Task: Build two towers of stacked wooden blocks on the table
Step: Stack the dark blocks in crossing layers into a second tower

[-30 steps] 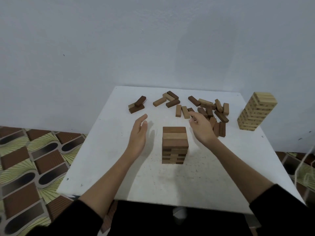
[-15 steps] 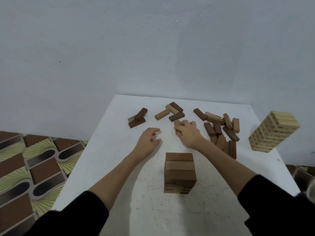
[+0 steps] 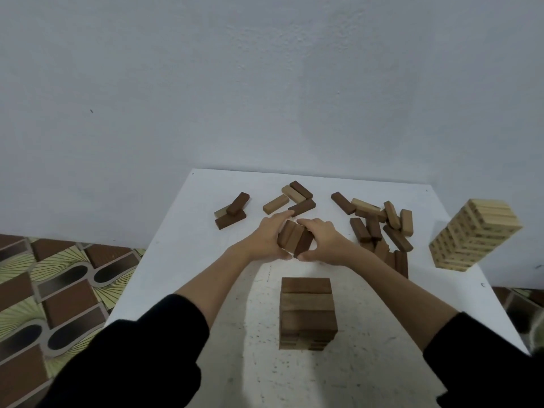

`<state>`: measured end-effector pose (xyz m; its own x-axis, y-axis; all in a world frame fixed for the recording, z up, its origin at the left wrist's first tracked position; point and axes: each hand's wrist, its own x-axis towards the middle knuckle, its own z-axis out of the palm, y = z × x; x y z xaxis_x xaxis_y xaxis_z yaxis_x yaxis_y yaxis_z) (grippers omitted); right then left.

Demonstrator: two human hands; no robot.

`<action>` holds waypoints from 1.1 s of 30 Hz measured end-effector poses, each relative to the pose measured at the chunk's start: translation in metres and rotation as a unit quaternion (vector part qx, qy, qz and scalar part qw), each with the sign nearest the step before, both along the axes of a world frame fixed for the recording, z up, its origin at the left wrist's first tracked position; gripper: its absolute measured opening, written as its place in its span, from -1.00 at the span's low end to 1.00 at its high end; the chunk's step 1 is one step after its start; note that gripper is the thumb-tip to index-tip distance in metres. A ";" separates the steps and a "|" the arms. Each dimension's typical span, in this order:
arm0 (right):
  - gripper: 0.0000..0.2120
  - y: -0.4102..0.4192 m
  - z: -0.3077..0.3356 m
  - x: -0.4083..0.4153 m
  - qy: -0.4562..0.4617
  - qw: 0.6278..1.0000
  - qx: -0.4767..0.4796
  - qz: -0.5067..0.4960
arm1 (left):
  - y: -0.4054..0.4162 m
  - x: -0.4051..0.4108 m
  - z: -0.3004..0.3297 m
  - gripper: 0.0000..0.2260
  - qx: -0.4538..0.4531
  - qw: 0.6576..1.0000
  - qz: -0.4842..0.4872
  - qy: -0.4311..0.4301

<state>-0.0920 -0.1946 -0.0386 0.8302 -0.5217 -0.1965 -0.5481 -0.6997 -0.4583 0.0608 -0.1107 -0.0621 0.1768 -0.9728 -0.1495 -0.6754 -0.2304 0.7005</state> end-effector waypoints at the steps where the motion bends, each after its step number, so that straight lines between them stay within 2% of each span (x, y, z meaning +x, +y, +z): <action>1: -0.31 0.000 0.000 0.000 -0.010 1.000 0.013 0.000 | -0.002 0.000 0.000 -0.12 -0.005 1.000 -0.004 0.001; 9: -0.17 -0.005 -0.007 -0.011 -0.051 0.996 0.068 -0.007 | 0.000 -0.006 -0.005 -0.20 -0.046 0.999 -0.009 0.015; 14: -0.19 -0.001 -0.005 -0.009 -0.064 0.997 0.051 0.005 | 0.003 -0.007 -0.007 -0.21 -0.039 0.998 -0.016 0.036; 19: -0.26 0.005 -0.006 -0.010 -0.084 0.996 -0.013 0.027 | 0.003 -0.010 -0.007 -0.22 -0.041 0.998 0.005 0.039; 22: -0.26 0.007 -0.004 -0.010 -0.082 0.996 -0.006 0.019 | 0.003 -0.010 -0.005 -0.20 -0.040 0.999 0.004 0.028; 24: -0.27 0.007 0.003 -0.011 -0.091 0.996 0.007 0.009 | 0.006 -0.012 0.004 -0.20 -0.045 0.999 0.005 0.023; 28: -0.21 0.003 0.026 -0.013 -0.146 0.989 0.037 0.012 | 0.012 -0.013 0.034 -0.22 -0.120 0.992 0.000 0.034; 33: -0.23 0.018 0.078 -0.030 -0.191 0.980 0.058 0.029 | 0.033 -0.025 0.083 -0.20 -0.156 0.987 0.008 0.037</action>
<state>-0.1220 -0.1768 0.0397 0.8823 -0.4641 0.0789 -0.2825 -0.6560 -0.6999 0.0358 -0.0778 0.0210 0.1931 -0.9705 0.1445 -0.6169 -0.0056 0.7870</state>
